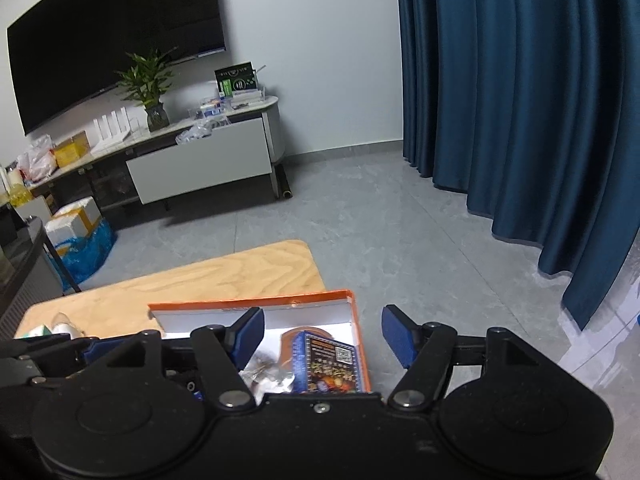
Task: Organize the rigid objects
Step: 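Move both grippers back over the table items, then grasp the white product box with the left gripper while the right grasps the white diffuser, then carry the white product box and white diffuser with both grippers toward the white box, then hold the product box and diffuser with both grippers above the orange-rimmed box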
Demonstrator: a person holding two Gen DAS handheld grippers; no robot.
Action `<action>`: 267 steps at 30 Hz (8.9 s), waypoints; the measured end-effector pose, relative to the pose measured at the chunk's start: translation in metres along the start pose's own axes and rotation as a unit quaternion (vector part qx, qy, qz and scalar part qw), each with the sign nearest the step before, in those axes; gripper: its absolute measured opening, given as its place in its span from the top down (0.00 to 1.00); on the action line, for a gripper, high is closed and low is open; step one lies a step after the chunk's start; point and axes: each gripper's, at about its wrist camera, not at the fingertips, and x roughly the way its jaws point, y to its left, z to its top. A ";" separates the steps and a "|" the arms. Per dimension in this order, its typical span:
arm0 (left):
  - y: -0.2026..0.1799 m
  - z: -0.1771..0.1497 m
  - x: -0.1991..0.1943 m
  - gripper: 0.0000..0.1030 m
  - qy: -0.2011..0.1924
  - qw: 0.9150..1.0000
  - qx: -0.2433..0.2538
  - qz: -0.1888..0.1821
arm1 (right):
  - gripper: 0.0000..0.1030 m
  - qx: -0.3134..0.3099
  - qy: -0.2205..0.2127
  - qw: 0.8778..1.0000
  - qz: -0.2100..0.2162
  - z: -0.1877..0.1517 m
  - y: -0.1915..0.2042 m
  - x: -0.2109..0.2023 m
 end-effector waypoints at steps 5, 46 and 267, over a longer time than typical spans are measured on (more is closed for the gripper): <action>0.012 -0.007 -0.019 0.29 -0.005 0.999 -0.013 0.030 | 0.19 -0.010 -0.002 1.000 0.005 -0.003 0.013 -0.014; 0.156 -0.067 -0.106 0.17 -0.017 0.967 -0.172 0.188 | 0.18 -0.113 0.072 0.982 0.134 -0.064 0.187 -0.013; -0.017 -0.085 -0.096 0.42 -0.038 0.999 -0.013 0.011 | 0.53 -0.042 0.009 0.999 0.010 -0.118 -0.001 -0.128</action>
